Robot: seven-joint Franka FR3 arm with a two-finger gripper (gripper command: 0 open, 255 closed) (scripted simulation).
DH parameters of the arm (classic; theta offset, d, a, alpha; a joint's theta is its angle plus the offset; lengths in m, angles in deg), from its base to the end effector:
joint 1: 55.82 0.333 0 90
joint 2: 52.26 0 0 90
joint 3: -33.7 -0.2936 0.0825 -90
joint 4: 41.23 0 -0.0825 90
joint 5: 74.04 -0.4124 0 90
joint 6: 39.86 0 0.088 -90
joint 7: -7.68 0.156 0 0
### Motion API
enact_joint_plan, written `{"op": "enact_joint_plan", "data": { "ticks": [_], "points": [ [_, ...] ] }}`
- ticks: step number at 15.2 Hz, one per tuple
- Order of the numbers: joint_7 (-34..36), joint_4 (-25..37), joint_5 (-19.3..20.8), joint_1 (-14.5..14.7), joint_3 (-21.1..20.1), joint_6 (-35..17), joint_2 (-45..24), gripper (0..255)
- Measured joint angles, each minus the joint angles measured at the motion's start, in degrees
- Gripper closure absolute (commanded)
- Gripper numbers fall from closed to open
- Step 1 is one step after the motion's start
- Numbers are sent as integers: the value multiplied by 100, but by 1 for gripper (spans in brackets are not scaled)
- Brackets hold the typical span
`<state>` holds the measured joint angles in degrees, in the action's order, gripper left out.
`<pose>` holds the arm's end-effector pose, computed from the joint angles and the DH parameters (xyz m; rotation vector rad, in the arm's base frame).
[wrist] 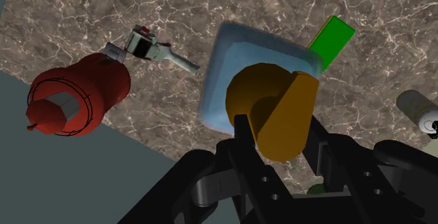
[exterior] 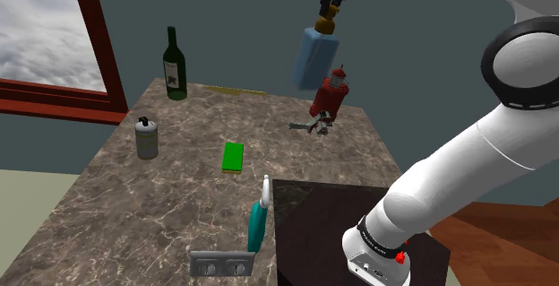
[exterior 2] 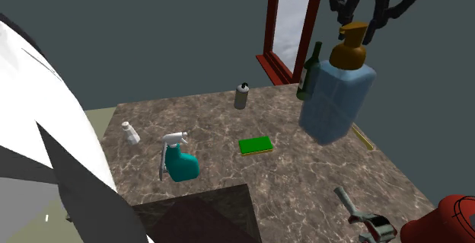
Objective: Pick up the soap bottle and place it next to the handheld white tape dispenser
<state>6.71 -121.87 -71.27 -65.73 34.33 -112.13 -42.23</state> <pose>0.4743 -0.0975 0.6980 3.0819 -0.2817 0.0378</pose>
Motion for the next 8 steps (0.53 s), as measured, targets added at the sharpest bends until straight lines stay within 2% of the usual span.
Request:
{"op": "enact_joint_plan", "data": {
  "ticks": [4,8],
  "points": [
    [-572,500,13,-228,337,34,-441,255],
    [-650,104,23,-265,384,-243,-319,255]
  ]
}}
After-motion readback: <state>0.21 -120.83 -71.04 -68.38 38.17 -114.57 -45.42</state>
